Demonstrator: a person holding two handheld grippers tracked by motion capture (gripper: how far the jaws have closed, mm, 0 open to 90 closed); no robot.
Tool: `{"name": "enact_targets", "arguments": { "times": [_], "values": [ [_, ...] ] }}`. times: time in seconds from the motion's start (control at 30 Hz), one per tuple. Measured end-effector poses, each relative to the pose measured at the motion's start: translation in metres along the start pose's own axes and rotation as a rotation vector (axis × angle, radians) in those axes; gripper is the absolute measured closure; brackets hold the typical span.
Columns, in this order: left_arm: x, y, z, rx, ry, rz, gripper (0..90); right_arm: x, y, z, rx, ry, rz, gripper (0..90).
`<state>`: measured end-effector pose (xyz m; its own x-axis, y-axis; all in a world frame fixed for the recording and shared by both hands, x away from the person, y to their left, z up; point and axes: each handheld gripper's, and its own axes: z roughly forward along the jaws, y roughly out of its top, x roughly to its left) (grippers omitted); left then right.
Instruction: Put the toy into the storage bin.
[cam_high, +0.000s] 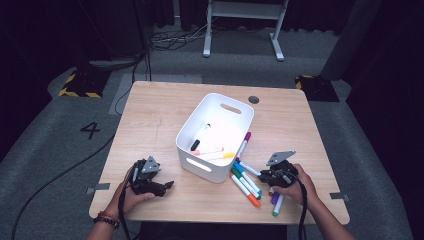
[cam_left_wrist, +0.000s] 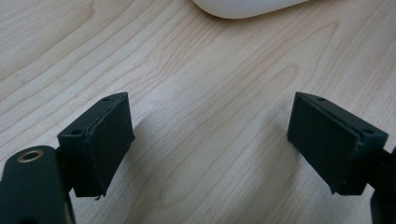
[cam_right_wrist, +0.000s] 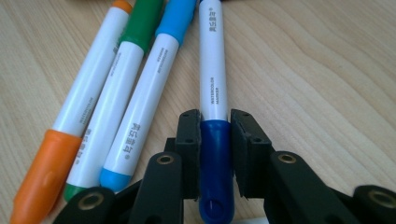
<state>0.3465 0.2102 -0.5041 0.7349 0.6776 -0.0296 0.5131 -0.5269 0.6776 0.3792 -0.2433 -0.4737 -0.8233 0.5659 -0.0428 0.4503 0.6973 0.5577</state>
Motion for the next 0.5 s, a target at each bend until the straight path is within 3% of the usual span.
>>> {"name": "enact_targets", "arguments": {
  "times": [0.33, 0.5],
  "values": [
    [0.0, 0.0, 0.0, 0.0, 0.0, 0.0, 14.4, 0.003, 0.006, -0.025, -0.041, -0.018, -0.009, 74.7],
    [0.0, 0.0, 0.0, 0.0, 0.0, 0.0, 14.4, 0.0, 0.009, -0.046, -0.11, -0.025, -0.004, 74.8]
  ]
}}
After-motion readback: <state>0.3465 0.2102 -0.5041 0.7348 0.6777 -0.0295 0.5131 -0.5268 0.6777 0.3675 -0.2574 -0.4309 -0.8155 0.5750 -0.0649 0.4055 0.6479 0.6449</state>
